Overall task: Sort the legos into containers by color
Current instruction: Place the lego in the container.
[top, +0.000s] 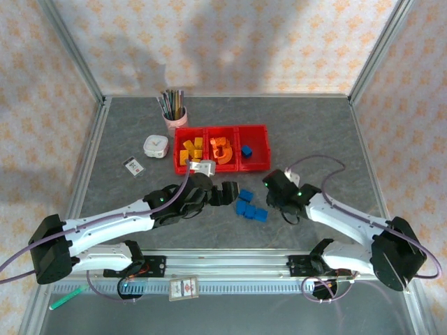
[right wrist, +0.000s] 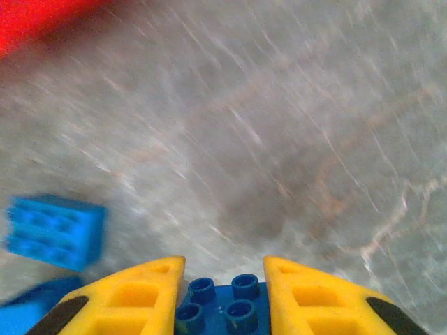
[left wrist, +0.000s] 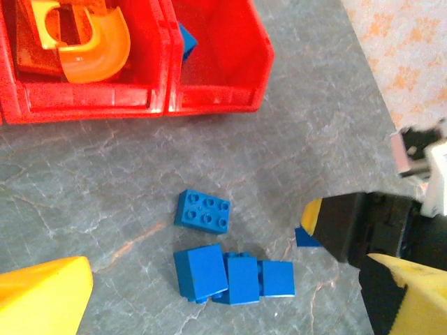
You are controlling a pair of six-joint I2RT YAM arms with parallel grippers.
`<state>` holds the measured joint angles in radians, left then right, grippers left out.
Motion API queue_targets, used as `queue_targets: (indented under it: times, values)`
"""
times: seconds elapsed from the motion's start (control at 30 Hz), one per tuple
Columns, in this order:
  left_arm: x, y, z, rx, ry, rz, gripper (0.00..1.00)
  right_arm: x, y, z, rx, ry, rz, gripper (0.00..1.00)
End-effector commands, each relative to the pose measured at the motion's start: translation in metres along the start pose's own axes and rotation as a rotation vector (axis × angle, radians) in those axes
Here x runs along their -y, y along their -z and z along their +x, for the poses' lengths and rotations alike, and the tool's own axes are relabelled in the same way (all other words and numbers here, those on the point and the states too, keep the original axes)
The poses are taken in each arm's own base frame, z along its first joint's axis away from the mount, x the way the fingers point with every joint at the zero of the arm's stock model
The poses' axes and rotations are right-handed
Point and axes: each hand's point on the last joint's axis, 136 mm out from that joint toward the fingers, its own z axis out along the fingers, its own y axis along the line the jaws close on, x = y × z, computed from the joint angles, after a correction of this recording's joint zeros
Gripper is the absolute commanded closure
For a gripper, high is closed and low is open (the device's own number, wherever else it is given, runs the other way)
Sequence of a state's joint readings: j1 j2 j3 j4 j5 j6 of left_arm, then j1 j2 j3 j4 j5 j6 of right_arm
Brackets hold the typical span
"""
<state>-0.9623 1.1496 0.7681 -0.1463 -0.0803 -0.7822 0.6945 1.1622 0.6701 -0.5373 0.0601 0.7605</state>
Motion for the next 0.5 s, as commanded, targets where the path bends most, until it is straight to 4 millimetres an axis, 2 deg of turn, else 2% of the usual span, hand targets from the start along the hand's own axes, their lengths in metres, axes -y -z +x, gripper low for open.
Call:
queue_targets:
  times: [0.0,0.2,0.33,0.47]
  values:
    - [0.0,0.014,-0.023,0.08,-0.018,-0.029,0.01,-0.019,0.011,-0.042,0.117,0.033,0.006,0.72]
    - [-0.02,0.018,-0.044,0.13,0.032,-0.087,0.01,-0.071,0.01,-0.108,0.245,0.067,-0.04,0.72]
    - [-0.034,0.019,-0.054,0.16,0.073,-0.106,0.01,-0.103,-0.007,-0.146,0.297,0.127,-0.013,0.71]
    - [-0.041,0.017,-0.061,0.179,0.099,-0.109,0.01,-0.119,-0.035,-0.173,0.307,0.155,0.018,0.71]
